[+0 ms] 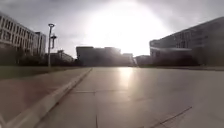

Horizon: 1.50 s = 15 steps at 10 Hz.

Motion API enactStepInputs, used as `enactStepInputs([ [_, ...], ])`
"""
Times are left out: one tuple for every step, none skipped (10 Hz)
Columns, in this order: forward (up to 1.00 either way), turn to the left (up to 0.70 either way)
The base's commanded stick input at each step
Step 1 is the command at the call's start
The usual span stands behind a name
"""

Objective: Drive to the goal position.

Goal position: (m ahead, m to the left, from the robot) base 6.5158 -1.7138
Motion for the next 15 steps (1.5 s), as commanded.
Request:
enactStepInputs([
  [0.70,0.00],
  [0.70,0.00],
  [0.70,0.00],
  [0.70,0.00],
  [0.70,0.00],
  [0.70,0.00],
  [0.70,0.00],
  [0.70,0.00],
  [0.70,0.00],
  [0.70,0.00],
  [0.70,0.00],
  [0.70,0.00],
  [0.70,0.00],
  [0.70,0.00],
  [0.70,0.00],
])
